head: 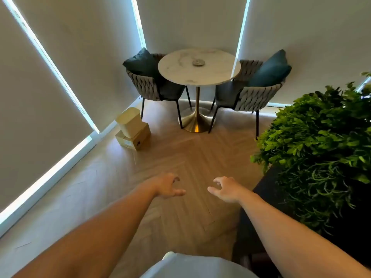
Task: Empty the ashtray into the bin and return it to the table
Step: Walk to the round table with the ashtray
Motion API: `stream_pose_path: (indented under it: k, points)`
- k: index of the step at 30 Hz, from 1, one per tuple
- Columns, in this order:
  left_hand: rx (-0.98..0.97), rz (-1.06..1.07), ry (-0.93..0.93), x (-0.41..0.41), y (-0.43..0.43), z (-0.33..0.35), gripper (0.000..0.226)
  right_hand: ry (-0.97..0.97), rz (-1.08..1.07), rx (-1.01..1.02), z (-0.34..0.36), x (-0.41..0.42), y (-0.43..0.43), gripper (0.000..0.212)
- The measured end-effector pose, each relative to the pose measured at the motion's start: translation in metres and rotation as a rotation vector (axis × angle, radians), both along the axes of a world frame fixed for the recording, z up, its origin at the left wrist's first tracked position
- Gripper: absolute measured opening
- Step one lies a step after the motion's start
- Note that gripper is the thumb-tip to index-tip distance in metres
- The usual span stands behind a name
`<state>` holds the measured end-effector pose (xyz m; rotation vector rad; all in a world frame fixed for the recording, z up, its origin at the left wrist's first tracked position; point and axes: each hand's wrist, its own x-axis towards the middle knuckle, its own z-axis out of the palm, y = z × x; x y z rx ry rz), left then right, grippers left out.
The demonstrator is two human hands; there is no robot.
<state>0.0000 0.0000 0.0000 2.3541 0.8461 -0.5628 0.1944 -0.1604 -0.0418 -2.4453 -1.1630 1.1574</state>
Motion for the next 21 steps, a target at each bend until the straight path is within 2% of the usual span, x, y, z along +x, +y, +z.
stream_pose_path:
  k: [5,13,21]
  points:
    - [-0.037,-0.022,0.104,-0.001,-0.017,-0.021,0.077,0.062,-0.028,-0.062,-0.021,-0.006,-0.020,0.073]
    - [-0.096,-0.021,0.093,0.009,-0.014,-0.039,0.076,0.118,-0.033,-0.061,-0.029,-0.002,-0.018,0.071]
    - [-0.164,-0.030,0.112,0.039,0.028,-0.061,0.080,0.147,-0.060,-0.077,-0.037,0.025,0.017,0.069]
